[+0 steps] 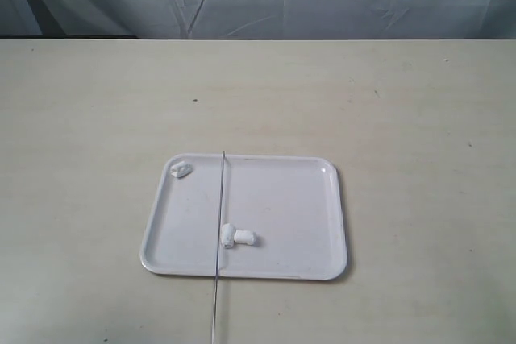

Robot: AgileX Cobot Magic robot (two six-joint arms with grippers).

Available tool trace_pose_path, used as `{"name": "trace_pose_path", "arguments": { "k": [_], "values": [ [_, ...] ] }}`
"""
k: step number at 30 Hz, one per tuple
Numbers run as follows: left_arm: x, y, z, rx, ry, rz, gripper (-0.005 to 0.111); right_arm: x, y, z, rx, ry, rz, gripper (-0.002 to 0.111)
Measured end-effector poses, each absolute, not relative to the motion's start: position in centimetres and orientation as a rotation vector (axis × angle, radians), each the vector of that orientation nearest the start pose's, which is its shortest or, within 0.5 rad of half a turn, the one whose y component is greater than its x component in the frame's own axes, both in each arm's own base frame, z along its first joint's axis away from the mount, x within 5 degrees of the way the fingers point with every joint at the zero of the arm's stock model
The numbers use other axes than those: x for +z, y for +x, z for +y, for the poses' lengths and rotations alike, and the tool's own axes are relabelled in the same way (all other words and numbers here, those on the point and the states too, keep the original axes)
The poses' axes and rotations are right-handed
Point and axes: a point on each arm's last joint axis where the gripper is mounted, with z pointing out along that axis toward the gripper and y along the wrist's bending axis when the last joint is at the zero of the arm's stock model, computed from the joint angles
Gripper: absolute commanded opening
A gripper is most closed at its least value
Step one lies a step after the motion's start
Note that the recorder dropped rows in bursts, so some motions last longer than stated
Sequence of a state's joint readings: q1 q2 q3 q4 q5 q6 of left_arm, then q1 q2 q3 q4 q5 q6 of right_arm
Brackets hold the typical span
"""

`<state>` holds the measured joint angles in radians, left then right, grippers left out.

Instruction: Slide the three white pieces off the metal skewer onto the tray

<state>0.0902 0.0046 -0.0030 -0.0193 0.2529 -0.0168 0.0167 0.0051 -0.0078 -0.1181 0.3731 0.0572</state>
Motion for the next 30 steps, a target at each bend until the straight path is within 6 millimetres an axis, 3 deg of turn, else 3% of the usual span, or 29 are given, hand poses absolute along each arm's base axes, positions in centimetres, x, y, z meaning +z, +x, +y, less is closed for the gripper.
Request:
{"name": "trace_pose_path", "arguments": {
  "k": [30],
  "values": [
    [19.1,5.54,0.23,0.007,-0.068,1.737,0.0,18.22,5.29,-0.3,-0.066,-0.035,1.851,-0.001]
  ]
}}
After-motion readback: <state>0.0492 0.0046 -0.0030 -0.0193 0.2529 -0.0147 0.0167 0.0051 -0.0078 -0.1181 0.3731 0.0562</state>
